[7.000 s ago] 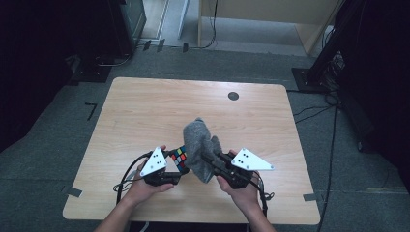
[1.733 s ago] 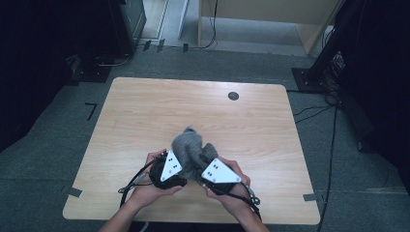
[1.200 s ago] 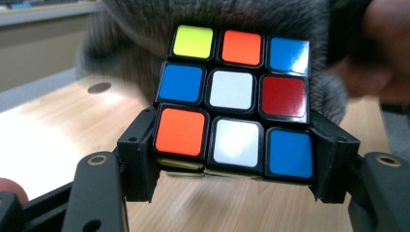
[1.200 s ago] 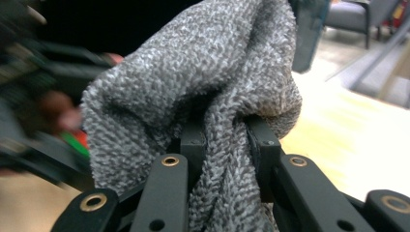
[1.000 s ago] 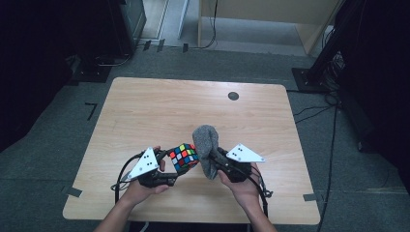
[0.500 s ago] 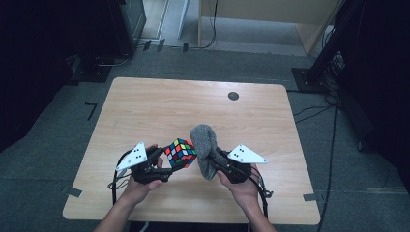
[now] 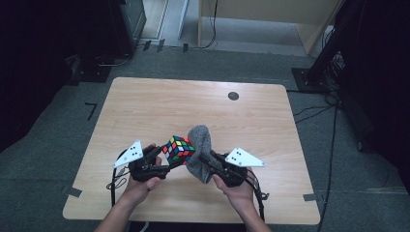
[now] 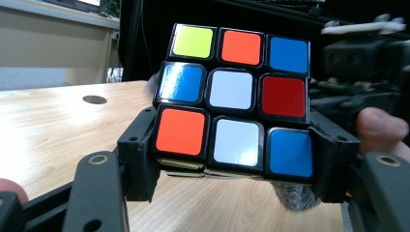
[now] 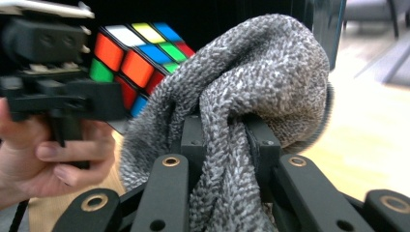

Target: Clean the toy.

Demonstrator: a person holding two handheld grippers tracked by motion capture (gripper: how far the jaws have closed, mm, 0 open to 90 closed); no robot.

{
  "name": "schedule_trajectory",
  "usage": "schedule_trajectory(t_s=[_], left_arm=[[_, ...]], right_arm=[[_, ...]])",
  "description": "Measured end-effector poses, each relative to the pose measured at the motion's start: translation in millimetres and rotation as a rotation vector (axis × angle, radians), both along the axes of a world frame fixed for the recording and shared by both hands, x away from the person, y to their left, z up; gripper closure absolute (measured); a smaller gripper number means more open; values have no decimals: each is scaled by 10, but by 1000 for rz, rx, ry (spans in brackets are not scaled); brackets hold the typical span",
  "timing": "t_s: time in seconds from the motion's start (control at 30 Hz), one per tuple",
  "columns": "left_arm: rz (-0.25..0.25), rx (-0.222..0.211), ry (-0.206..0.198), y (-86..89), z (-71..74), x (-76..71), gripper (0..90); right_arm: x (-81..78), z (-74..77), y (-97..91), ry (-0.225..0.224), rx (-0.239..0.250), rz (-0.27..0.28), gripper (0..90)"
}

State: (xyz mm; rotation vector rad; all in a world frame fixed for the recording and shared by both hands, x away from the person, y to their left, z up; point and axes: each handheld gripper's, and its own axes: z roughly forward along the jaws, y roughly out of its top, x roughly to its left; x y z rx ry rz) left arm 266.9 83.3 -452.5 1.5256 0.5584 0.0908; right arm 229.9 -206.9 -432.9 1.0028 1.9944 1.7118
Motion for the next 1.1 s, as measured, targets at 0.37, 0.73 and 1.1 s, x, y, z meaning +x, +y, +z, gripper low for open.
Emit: schedule_trajectory(t_s=[0.37, 0.73, 1.1], left_arm=[[15, -44, 38, 9, 3, 17, 335], [45, -127, 92, -28, -56, 11, 336], [45, -143, 108, -28, -71, 28, 339]], right_arm=[[-7, -192, 326, 90, -130, 150, 746], [30, -353, 384, 269, 253, 234, 757], [46, -384, 308, 251, 176, 116, 752]])
